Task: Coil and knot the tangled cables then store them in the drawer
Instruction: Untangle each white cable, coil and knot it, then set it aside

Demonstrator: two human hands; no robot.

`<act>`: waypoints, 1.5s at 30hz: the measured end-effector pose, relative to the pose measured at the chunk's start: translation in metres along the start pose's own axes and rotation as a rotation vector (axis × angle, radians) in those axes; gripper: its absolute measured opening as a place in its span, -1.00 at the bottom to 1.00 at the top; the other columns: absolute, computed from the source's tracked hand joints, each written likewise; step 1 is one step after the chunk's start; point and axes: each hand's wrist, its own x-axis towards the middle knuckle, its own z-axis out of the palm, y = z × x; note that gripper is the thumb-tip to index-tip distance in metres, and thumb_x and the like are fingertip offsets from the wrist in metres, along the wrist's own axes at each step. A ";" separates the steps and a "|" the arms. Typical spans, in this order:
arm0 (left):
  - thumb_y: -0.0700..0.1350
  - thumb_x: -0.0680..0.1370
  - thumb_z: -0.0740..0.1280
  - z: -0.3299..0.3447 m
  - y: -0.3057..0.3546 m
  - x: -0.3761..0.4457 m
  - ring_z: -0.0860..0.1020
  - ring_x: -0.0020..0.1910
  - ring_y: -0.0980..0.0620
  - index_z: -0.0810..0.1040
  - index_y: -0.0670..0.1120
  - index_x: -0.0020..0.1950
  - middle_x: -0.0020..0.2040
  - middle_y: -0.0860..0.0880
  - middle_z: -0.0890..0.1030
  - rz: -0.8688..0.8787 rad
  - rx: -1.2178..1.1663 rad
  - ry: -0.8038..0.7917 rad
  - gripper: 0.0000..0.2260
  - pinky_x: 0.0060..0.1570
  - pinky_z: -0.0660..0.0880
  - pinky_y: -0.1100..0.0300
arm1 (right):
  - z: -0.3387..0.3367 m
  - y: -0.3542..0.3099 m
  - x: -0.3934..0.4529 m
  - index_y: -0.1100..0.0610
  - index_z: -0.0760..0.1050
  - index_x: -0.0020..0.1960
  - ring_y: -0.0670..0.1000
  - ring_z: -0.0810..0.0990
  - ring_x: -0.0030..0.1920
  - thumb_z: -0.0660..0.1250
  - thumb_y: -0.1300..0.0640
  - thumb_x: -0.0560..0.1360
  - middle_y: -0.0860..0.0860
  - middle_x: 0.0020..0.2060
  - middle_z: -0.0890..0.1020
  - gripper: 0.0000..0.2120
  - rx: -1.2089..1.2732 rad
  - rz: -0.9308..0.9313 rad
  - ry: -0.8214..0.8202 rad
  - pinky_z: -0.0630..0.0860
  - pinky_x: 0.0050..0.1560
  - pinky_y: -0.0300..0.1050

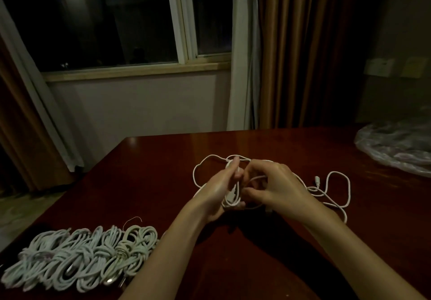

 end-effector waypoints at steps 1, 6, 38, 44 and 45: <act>0.18 0.65 0.05 0.003 0.001 -0.002 0.53 -0.39 0.19 0.53 0.01 -0.24 -0.28 0.08 0.58 -0.008 0.067 0.001 -0.57 -0.44 0.39 0.31 | 0.001 0.001 0.000 0.00 0.49 -0.08 -0.18 0.59 -0.18 0.48 0.18 0.41 -0.11 -0.21 0.59 -0.81 -0.010 0.002 -0.008 0.56 -0.18 -0.22; 0.14 0.66 0.03 0.005 0.002 0.000 0.22 -0.61 0.19 0.42 -0.05 -0.18 -0.46 0.03 0.40 -0.024 0.070 -0.051 -0.63 -0.61 0.09 0.37 | -0.004 0.003 0.002 0.06 0.48 -0.12 -0.11 0.64 -0.26 0.47 0.19 0.42 -0.01 -0.24 0.64 -0.83 0.198 0.109 0.009 0.56 -0.26 -0.21; 0.09 0.64 0.08 0.005 0.005 0.001 0.41 -0.53 0.12 0.35 -0.05 -0.29 -0.46 0.05 0.42 0.150 -0.283 0.313 -0.64 -0.55 0.36 0.32 | 0.026 -0.013 0.000 0.01 0.64 0.08 -0.17 0.60 -0.32 0.33 0.14 0.55 -0.15 -0.29 0.66 -0.84 0.473 0.071 0.114 0.52 -0.27 -0.27; 0.03 0.62 0.08 -0.004 0.006 0.008 0.18 -0.59 0.15 0.25 -0.05 -0.32 -0.50 0.06 0.21 0.161 -0.723 0.227 -0.66 -0.58 0.18 0.32 | 0.031 -0.014 -0.004 0.02 0.59 0.18 -0.11 0.62 -0.30 0.33 0.17 0.55 -0.11 -0.29 0.67 -0.78 0.507 0.084 -0.122 0.53 -0.23 -0.24; 0.03 0.63 0.07 -0.006 0.006 0.008 0.18 -0.60 0.16 0.25 -0.06 -0.32 -0.52 0.05 0.21 0.167 -0.763 0.224 -0.66 -0.60 0.16 0.34 | 0.031 -0.014 -0.004 0.01 0.57 0.21 -0.10 0.63 -0.29 0.31 0.16 0.56 -0.08 -0.28 0.67 -0.76 0.485 0.078 -0.171 0.53 -0.22 -0.26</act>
